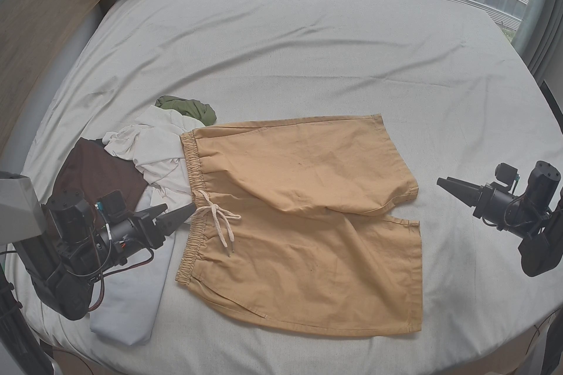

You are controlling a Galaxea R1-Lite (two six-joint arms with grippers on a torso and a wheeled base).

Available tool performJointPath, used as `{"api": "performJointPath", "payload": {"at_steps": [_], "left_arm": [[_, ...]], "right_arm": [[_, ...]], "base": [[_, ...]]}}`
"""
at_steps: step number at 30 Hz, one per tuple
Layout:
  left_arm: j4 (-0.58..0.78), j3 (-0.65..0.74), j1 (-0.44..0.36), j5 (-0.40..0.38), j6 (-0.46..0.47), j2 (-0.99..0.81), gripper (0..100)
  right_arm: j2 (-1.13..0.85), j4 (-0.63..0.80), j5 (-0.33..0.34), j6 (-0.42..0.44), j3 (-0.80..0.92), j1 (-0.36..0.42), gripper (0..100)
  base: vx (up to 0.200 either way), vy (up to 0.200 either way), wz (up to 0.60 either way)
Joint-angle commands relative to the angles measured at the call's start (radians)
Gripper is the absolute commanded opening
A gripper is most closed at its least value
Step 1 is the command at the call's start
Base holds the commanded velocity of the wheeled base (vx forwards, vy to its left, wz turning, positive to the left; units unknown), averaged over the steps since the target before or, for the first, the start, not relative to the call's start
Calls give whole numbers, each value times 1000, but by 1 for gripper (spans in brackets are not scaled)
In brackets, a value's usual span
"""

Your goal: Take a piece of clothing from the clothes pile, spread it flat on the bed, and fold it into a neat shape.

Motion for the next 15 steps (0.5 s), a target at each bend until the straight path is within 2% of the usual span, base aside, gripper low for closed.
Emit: {"api": "performJointPath", "payload": {"at_steps": [1,8,15], "left_arm": [[0,53,-4,-3,18,-6,100],[-1,82,-7,-9,92,55,100],[-1,106,-5,-40,93,65,100]], "right_arm": [[22,0,1,-2,13,-3,100],[27,0,-1,-2,9,-5,100],[22,0,-1,-2,10,1,100]], "base": [[0,0,0],[0,0,0],[0,0,0]]}}
